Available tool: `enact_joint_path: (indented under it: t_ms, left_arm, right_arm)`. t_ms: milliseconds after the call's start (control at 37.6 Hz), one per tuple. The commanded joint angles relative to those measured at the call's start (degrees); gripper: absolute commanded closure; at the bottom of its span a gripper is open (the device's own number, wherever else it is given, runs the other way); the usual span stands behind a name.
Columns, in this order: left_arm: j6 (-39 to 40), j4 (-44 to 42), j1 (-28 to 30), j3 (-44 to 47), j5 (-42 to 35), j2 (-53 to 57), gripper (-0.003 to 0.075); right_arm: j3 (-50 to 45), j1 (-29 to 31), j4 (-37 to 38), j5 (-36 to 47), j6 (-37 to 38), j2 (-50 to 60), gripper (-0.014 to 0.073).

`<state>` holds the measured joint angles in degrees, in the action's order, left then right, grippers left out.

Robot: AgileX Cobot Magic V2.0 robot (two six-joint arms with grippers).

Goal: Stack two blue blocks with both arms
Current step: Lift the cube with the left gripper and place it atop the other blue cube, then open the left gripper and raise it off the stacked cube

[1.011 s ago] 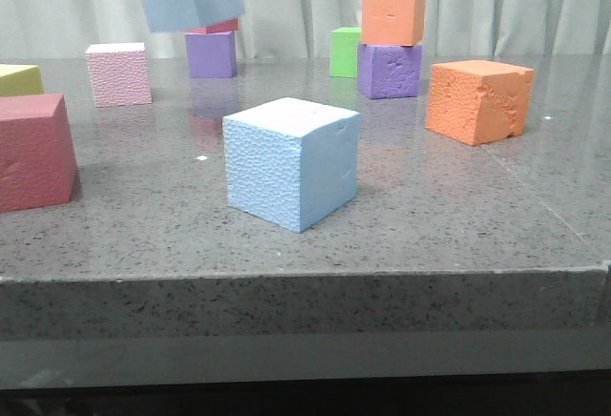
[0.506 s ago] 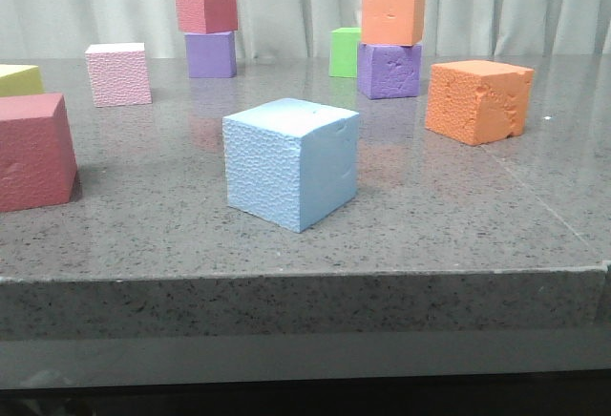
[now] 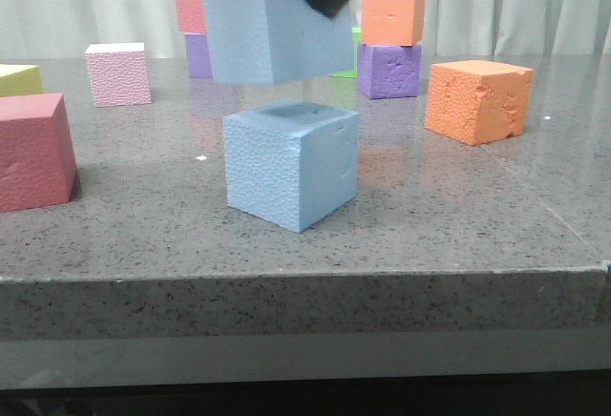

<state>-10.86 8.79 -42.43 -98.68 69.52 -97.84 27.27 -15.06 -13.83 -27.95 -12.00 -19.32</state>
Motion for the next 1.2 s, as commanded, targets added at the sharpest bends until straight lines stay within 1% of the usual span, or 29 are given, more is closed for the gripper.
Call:
enact_joint_path:
  t_ms: [0,80,319,373,426,586,639,745,958,1038,1171]
  left_arm:
    - [-0.01,0.35,-0.83,0.0,-4.89,2.81,0.0458]
    - [-0.01,0.35,-0.83,1.0,-6.13,2.81,0.0457]
    - [-0.01,0.5,-0.83,2.29,-5.91,2.81,0.0449]
    - [-0.01,0.62,-0.83,2.29,-6.01,2.91,0.0417]
    - [-0.01,0.71,-0.83,2.29,-6.01,2.91,0.0363]
    - [-0.01,0.71,-0.83,2.29,-6.01,2.91,0.0179]
    - [-0.01,0.71,-0.83,2.29,-6.11,2.91,0.0134]
    - [-0.01,1.29,-0.83,2.16,-6.1,2.95,0.0083]
    - [-0.01,1.45,-0.95,-1.32,-5.35,3.34,0.0076]
    - [-0.04,1.34,-0.95,-3.5,-3.88,3.34,0.0081]
    - [-0.04,-1.34,-0.95,-6.59,-1.04,3.34,0.0082]
  right_arm:
    - [1.59,0.29,-0.65,3.9,-0.01,-0.49,0.0662]
    - [1.59,0.29,-0.65,3.85,-0.01,-0.49,0.0662]
    - [1.59,0.29,-0.65,3.56,-0.01,-0.49,0.0662]
    - [1.59,0.29,-0.65,3.56,-0.01,-0.49,0.0662]
    - [1.59,0.29,-0.65,3.56,-0.01,-0.49,0.0662]
    - [1.59,0.29,-0.65,3.56,-0.01,-0.49,0.0662]
    - [1.59,0.29,-0.65,3.56,-0.01,-0.49,0.0662]
    - [1.59,0.29,-0.65,3.56,-0.01,-0.49,0.0662]
    - [1.59,0.29,-0.65,3.56,-0.01,-0.49,0.0662]
    - [1.59,0.29,-0.65,3.56,-0.01,-0.49,0.0662]
    - [1.59,0.29,-0.65,3.56,-0.01,-0.49,0.0662]
